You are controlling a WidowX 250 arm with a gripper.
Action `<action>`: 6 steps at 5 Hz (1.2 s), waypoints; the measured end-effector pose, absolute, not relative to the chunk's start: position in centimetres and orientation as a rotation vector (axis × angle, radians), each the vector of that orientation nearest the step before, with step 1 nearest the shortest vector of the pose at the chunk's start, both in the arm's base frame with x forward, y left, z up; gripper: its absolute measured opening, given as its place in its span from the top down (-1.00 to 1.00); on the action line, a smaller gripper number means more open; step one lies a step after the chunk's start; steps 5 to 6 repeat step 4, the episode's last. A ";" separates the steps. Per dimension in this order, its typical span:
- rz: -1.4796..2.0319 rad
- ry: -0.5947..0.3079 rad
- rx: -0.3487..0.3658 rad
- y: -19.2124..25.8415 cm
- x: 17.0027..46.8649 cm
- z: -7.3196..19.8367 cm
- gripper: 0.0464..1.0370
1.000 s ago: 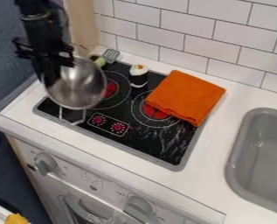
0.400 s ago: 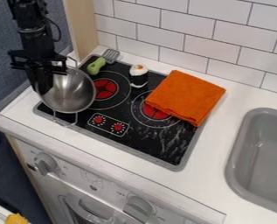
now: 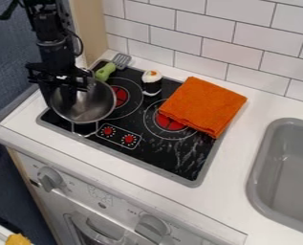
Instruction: Moved the silver bowl to the left corner of the burner
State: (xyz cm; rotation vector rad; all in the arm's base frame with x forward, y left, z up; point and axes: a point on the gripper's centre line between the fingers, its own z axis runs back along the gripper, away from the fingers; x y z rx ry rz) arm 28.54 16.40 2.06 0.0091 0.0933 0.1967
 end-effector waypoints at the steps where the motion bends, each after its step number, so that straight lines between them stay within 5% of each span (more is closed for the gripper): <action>1: 0.170 0.085 0.030 16.3 28.5 2.2 -0.67; 2: 0.111 -0.005 0.083 15.6 29.1 5.0 -0.96; 6: 0.066 -0.040 0.075 14.9 29.0 6.1 -0.94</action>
